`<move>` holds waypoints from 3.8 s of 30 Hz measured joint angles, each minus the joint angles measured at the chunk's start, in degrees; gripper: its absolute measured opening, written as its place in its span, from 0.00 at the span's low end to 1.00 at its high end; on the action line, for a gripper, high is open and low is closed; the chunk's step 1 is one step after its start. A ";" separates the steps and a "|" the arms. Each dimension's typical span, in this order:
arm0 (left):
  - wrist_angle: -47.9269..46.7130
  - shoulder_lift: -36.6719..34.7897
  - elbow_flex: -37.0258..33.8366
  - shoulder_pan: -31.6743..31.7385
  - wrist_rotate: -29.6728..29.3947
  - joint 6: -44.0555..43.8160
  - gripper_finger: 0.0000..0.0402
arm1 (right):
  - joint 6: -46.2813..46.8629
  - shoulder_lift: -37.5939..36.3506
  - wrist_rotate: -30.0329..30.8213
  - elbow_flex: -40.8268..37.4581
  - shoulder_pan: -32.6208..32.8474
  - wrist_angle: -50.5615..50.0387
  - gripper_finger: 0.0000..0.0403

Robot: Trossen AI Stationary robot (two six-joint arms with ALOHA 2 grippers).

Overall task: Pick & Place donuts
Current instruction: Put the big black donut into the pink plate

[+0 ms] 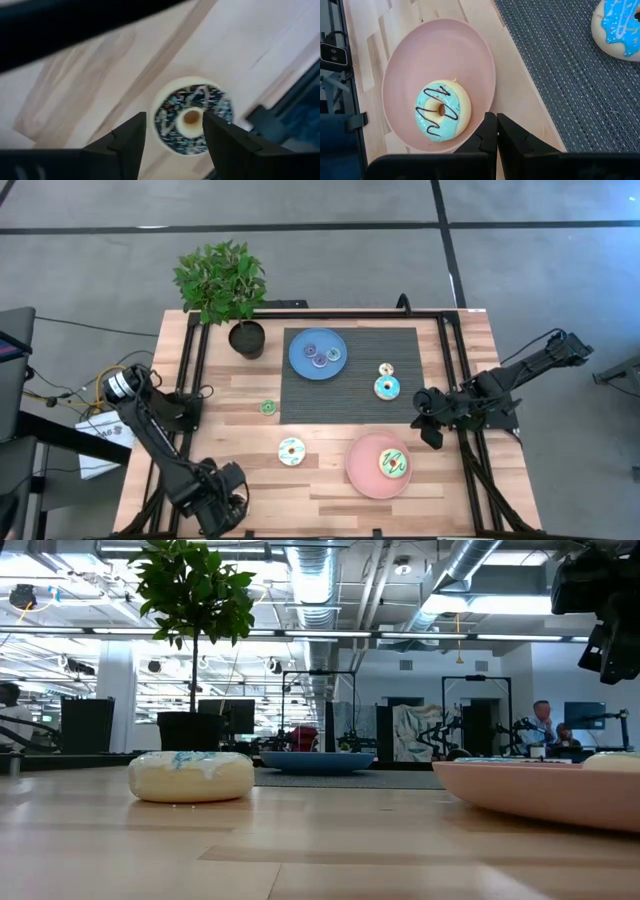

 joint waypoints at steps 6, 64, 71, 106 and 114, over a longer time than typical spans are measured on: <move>3.05 -0.02 -3.13 0.22 3.84 5.88 0.42 | 0.86 0.00 -0.07 0.02 0.00 -0.01 0.00; 11.90 4.57 -6.96 0.48 3.71 22.11 0.39 | 0.47 0.02 -0.09 0.04 0.00 -0.11 0.00; 11.89 4.57 -6.96 0.59 3.43 21.80 0.32 | -1.00 0.02 -0.07 0.04 0.00 -0.12 0.00; 7.08 4.61 5.41 14.92 1.18 31.07 0.12 | -1.01 0.02 -0.07 0.04 0.00 -0.05 0.00; 9.65 4.61 9.85 29.67 0.67 48.37 0.12 | -0.98 0.02 -0.07 0.04 0.00 0.99 0.00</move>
